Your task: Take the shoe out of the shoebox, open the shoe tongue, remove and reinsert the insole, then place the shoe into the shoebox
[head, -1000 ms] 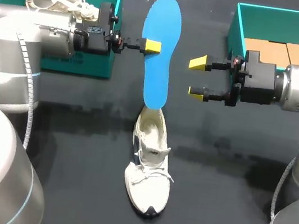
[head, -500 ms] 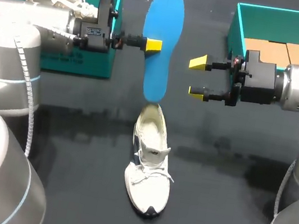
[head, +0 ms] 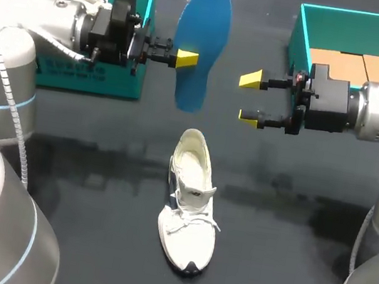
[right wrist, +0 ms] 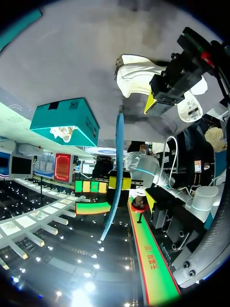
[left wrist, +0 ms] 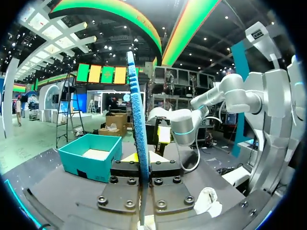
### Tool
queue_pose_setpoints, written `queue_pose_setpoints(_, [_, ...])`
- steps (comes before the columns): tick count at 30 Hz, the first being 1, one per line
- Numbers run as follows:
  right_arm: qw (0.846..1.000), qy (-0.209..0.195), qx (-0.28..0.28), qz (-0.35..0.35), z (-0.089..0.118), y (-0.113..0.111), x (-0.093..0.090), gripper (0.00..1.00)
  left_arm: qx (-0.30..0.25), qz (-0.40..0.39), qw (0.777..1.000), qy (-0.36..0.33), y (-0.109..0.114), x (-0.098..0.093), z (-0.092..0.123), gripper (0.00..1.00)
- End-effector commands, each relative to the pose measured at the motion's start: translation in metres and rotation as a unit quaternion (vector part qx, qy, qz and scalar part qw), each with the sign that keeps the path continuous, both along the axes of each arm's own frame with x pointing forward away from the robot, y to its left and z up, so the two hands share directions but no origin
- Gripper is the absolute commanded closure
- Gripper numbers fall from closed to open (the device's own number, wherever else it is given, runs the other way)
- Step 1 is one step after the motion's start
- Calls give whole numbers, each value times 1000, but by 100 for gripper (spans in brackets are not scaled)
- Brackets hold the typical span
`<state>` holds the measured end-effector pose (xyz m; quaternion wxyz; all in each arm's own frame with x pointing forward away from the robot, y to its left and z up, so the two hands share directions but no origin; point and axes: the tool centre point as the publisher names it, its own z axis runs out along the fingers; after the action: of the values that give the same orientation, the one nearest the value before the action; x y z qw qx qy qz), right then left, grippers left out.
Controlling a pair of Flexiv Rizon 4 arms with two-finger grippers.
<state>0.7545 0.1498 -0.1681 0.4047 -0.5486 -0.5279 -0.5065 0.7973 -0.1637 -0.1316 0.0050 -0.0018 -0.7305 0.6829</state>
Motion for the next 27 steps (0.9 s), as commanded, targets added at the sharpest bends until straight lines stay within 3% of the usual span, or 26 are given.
queue_pose_setpoints(1, [1000, 0, -1, -1, 0, 1, 0, 0, -2, 3, 1000, -7, -2, 11, -5, 100])
queue_pose_setpoints(10, [1000, 0, -1, -1, 0, 1, 0, 0, -1, -3, 1000, -14, -2, 12, -4, 100])
queue_pose_setpoints(16, [1000, 0, -1, -1, 0, 1, 0, 0, -24, -21, 988, -148, 3, 3, -1, 100])
queue_pose_setpoints(23, [1000, 0, -1, -1, 0, 1, 0, 0, -33, -20, 963, -266, 6, 9, -1, 100])
queue_pose_setpoints(27, [1000, 0, -1, -1, 0, 1, 0, 0, -41, -30, 962, -270, 7, 12, 3, 100])
